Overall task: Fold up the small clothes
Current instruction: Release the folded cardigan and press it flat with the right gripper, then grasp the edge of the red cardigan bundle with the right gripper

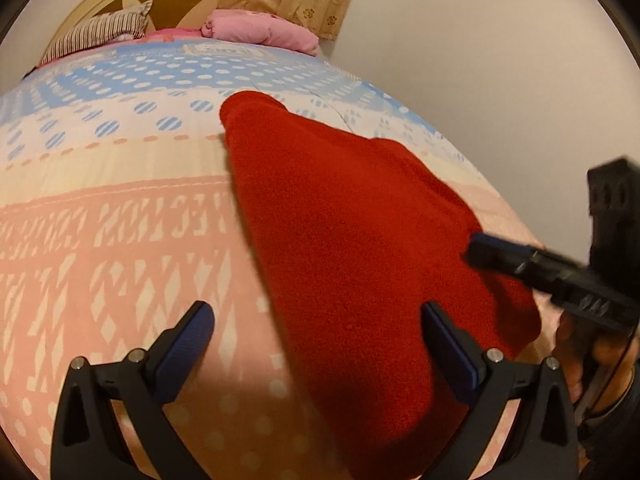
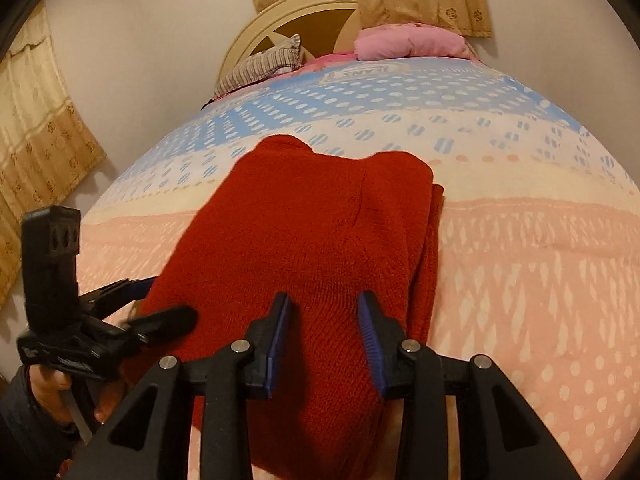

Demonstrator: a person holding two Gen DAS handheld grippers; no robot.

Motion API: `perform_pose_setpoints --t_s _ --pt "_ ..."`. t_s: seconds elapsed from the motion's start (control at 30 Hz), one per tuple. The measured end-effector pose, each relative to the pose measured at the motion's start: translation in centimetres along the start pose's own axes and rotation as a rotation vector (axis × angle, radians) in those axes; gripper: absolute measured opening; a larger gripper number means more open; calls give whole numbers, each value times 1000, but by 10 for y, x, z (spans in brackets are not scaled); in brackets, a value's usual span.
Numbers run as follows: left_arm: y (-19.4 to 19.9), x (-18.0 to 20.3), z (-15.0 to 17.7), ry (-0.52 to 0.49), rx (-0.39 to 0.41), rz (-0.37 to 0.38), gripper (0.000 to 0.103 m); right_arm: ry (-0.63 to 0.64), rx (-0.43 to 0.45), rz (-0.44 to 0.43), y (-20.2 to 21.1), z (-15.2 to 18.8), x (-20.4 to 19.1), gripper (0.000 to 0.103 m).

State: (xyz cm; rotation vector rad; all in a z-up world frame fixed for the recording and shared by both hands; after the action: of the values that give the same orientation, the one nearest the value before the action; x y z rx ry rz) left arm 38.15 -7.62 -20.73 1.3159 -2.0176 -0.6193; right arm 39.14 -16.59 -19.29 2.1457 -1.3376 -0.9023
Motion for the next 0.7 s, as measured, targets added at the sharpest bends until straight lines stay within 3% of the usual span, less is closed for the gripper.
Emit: perform_pose_setpoints --t_s 0.07,0.17,0.2,0.47,0.7 --pt "-1 -1 0 -3 -4 -4 103 -40 48 -33 10 -6 6 43" --pt "-2 1 0 -8 -9 -8 103 -126 99 -14 15 -17 27 64" --pt "-2 1 0 -10 -10 -9 103 -155 102 -7 15 -18 35 66" --pt "-3 1 0 -15 -15 -8 103 -419 6 -61 -15 -23 92 66" --pt "-5 2 0 -19 -20 -7 103 -435 -38 -100 -38 -32 89 66"
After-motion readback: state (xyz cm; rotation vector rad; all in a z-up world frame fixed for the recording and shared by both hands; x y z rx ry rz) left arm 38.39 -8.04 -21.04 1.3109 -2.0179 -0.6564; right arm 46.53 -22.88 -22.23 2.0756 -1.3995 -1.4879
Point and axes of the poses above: each gripper's, at about its wrist camera, not at the fingertips, and y roughly against the way its jaws point, x to its right, z to its underside, the point moved 9 cm from there along -y, roughly the way its jaws point, and after that the axes turned 3 degrees about -y, right-handed, at the moved point
